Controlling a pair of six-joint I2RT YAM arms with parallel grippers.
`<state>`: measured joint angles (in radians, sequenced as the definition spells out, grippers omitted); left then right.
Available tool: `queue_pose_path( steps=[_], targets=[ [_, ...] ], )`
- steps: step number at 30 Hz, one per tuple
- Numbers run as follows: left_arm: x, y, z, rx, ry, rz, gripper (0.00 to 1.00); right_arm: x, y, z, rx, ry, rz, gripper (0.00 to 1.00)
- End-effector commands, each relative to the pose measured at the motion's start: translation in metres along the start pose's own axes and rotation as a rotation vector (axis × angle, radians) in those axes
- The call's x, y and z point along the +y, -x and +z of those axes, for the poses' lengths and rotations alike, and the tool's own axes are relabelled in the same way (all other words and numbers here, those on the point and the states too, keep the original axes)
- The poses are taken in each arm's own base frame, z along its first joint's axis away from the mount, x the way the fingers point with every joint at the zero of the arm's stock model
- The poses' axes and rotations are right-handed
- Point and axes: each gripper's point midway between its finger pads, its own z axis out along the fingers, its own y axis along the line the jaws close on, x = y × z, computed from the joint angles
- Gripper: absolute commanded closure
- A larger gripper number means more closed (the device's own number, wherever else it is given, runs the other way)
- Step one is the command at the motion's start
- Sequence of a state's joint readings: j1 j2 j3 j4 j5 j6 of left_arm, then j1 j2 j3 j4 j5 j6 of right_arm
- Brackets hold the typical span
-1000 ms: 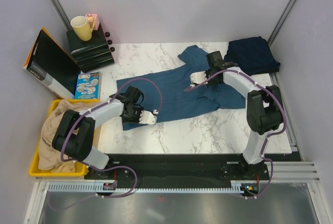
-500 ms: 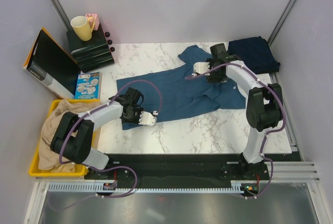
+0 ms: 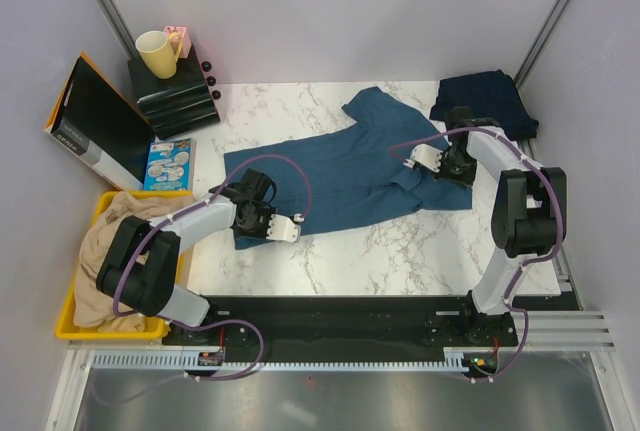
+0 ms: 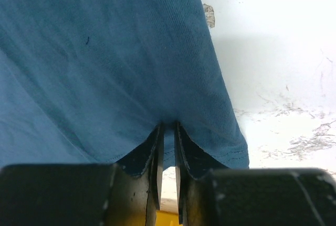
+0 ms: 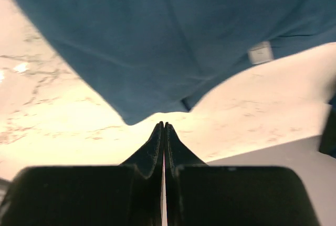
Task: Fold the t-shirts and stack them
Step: Fold the tshirt
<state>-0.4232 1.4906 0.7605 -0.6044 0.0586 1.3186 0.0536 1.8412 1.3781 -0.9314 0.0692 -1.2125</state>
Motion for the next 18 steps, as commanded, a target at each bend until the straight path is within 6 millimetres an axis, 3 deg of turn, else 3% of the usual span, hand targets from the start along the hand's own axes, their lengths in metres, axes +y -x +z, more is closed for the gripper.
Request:
queue_pose_path(
  steps=[1,9,15,18],
  targets=[
    [-0.055,-0.017,0.017,0.056,-0.186,-0.039,0.8,0.027,-0.001,-0.005,-0.031,0.083,0.038,1.0],
    [-0.052,-0.018,0.018,0.062,-0.192,-0.039,0.8,0.049,0.0,0.019,-0.031,0.167,0.068,1.0],
    [-0.049,-0.018,0.018,0.067,-0.186,-0.04,0.8,0.047,0.0,0.04,-0.019,0.157,0.096,1.0],
    [-0.053,-0.02,0.018,0.076,-0.193,-0.032,0.8,0.043,-0.009,0.048,0.012,0.137,0.092,1.0]
  ],
)
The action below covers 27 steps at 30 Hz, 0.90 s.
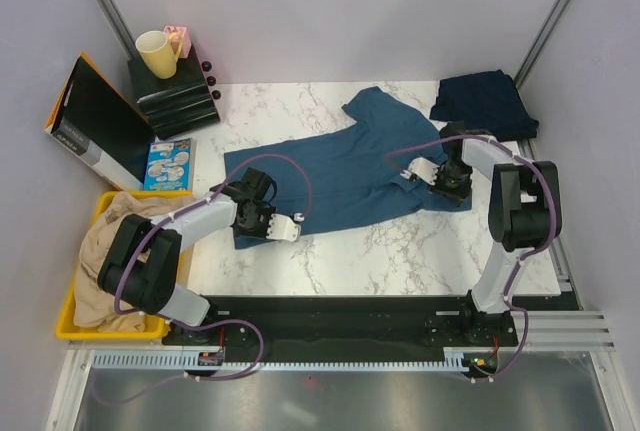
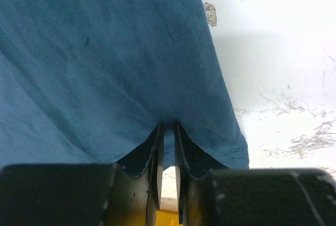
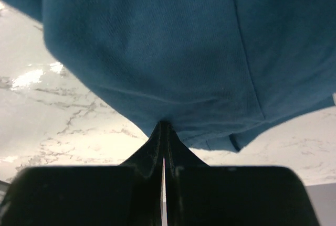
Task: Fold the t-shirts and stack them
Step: Fold the tshirt
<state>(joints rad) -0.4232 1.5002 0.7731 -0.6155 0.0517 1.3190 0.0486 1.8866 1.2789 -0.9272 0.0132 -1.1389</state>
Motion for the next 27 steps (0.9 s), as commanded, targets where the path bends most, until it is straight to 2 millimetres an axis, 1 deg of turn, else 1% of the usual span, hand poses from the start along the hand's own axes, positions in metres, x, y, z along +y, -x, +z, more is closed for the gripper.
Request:
queue_pose_path(
  steps=[1,3,4,5,6,7,8,9,12,14,15,16,17,18,19,20,21,22,23,24,25,26,27],
  targets=[
    [-0.055,-0.02,0.019,0.071,-0.19,-0.028,0.8,-0.005,-0.008,0.015,0.015,-0.014,0.023,1.0],
    [-0.06,-0.022,0.02,0.078,-0.199,-0.028,0.8,-0.01,-0.018,0.018,0.036,-0.019,0.032,1.0],
    [-0.061,-0.024,0.02,0.084,-0.199,-0.021,0.8,-0.011,-0.019,0.018,0.04,-0.021,0.029,1.0],
    [-0.063,-0.026,0.021,0.092,-0.2,-0.019,0.8,-0.015,-0.032,0.018,0.057,-0.026,0.043,1.0],
    [-0.069,-0.029,0.023,0.1,-0.211,-0.01,0.8,-0.017,-0.035,0.018,0.063,-0.033,0.04,1.0],
    [-0.07,-0.03,0.024,0.103,-0.206,-0.003,0.8,-0.019,-0.038,0.017,0.07,-0.038,0.038,1.0],
    [-0.073,-0.032,0.025,0.103,-0.209,-0.001,0.8,-0.02,-0.046,0.017,0.086,-0.046,0.042,1.0],
    [-0.078,-0.037,0.026,0.127,-0.216,0.01,0.8,-0.023,-0.048,0.015,0.086,-0.056,0.034,1.0],
    [-0.084,-0.041,0.029,0.141,-0.219,0.012,0.8,-0.029,-0.053,0.012,0.099,-0.071,0.029,1.0],
    [-0.083,-0.039,0.029,0.132,-0.217,0.002,0.8,-0.033,-0.051,0.009,0.09,-0.083,0.029,0.99],
    [-0.08,-0.038,0.028,0.13,-0.209,-0.009,0.8,-0.032,-0.049,0.006,0.078,-0.076,0.029,0.97],
    [-0.078,-0.037,0.028,0.126,-0.203,-0.014,0.8,-0.033,-0.046,0.004,0.072,-0.079,0.028,0.88],
    [-0.075,-0.035,0.025,0.121,-0.196,-0.02,0.8,-0.034,-0.043,-0.003,0.063,-0.081,0.026,0.82],
    [-0.073,-0.034,0.023,0.117,-0.189,-0.03,0.79,-0.034,-0.04,-0.007,0.051,-0.082,0.023,0.7],
    [-0.072,-0.032,0.021,0.111,-0.184,-0.036,0.78,-0.035,-0.038,-0.013,0.042,-0.088,0.023,0.65],
    [-0.065,-0.03,0.016,0.105,-0.165,-0.042,0.76,-0.036,-0.035,-0.025,0.031,-0.097,0.02,0.61],
    [-0.062,-0.029,0.01,0.103,-0.154,-0.057,0.75,-0.037,-0.033,-0.031,0.019,-0.102,0.016,0.57],
    [-0.058,-0.027,0.004,0.1,-0.141,-0.068,0.73,-0.038,-0.028,-0.044,-0.008,-0.127,0.008,0.49],
    [-0.048,-0.02,-0.003,0.073,-0.117,-0.09,0.69,-0.039,-0.022,-0.054,-0.024,-0.144,-0.006,0.46],
    [-0.047,-0.016,-0.012,0.054,-0.114,-0.101,0.68,-0.04,-0.018,-0.062,-0.042,-0.161,-0.015,0.4],
    [-0.042,-0.013,-0.018,0.043,-0.1,-0.109,0.66,-0.039,-0.008,-0.075,-0.069,-0.193,-0.04,0.38],
    [-0.031,-0.008,-0.026,0.028,-0.068,-0.129,0.63,-0.04,-0.005,-0.082,-0.083,-0.211,-0.045,0.35],
    [-0.03,-0.004,-0.032,0.017,-0.066,-0.135,0.62,-0.037,0.006,-0.087,-0.096,-0.223,-0.075,0.33]
  ],
)
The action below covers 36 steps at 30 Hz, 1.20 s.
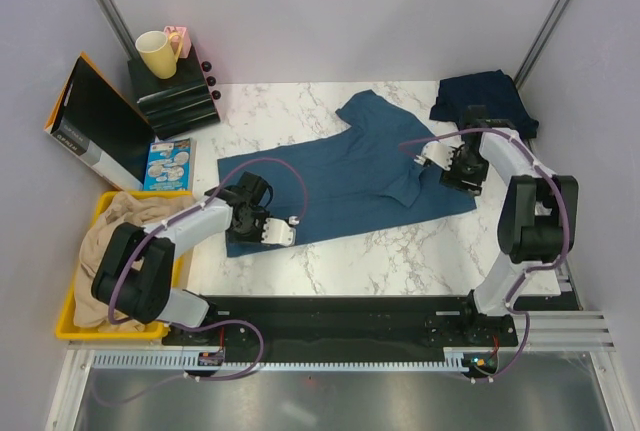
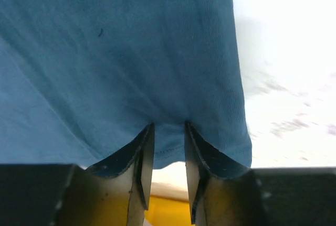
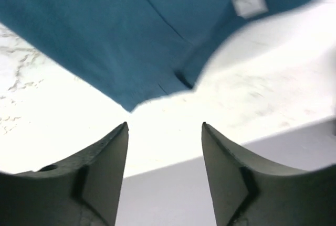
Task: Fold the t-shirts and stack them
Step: Fold the tshirt
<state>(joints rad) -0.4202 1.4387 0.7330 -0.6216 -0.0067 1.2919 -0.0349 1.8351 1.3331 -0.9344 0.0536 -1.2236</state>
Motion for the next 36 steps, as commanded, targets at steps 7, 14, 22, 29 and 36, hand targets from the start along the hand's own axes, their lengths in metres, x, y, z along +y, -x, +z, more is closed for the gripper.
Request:
queue_pose_path(
  steps=[7,14,22,29,36],
  targets=[
    [0.002,0.011,-0.044,-0.04,-0.011,-0.15,0.61,0.018,0.112,-0.072,-0.227,-0.109,-0.18,0.39],
    [0.012,0.012,-0.051,-0.043,0.044,-0.199,0.56,0.049,0.151,-0.044,-0.248,-0.032,-0.225,0.43],
    [0.004,0.008,-0.055,-0.04,0.067,-0.223,0.56,0.065,0.158,-0.007,-0.228,0.042,-0.214,0.43],
    [0.001,-0.001,-0.06,-0.012,0.105,-0.217,0.56,0.077,0.17,-0.001,-0.245,0.066,-0.224,0.43],
    [0.002,-0.001,-0.061,-0.013,0.112,-0.22,0.56,0.084,0.172,0.015,-0.22,0.085,-0.225,0.48]
  ],
)
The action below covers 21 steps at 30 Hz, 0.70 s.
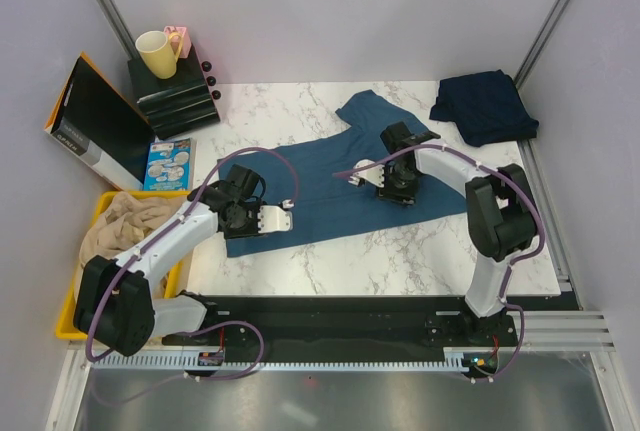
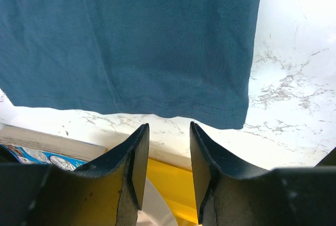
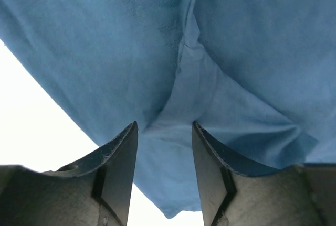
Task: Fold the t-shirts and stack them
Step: Fold the tshirt
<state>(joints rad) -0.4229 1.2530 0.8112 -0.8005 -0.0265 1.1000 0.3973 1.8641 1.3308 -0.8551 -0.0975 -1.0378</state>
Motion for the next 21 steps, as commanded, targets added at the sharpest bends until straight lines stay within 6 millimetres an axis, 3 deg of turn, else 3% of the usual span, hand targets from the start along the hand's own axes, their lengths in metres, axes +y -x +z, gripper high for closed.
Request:
queue_pose_path(
  steps=[1,6,10,15,21],
  targets=[
    [0.002,-0.001,-0.005,0.0,0.029,-0.028,0.56,0.004,0.002,0.015,-0.007,0.026,0.023,0.49],
    [0.001,-0.002,-0.006,0.001,0.031,-0.031,0.56,-0.001,0.0,0.022,0.005,0.004,0.031,0.53],
    [-0.002,-0.003,-0.004,0.002,0.025,-0.029,0.56,-0.008,0.002,0.019,0.011,-0.026,0.027,0.72],
    [-0.002,-0.003,-0.002,0.0,0.022,-0.026,0.56,-0.016,0.016,0.004,0.0,-0.078,-0.022,0.85],
    [-0.001,-0.001,-0.001,-0.004,0.02,-0.023,0.56,-0.029,0.033,-0.011,0.0,-0.138,-0.08,0.89]
  ],
)
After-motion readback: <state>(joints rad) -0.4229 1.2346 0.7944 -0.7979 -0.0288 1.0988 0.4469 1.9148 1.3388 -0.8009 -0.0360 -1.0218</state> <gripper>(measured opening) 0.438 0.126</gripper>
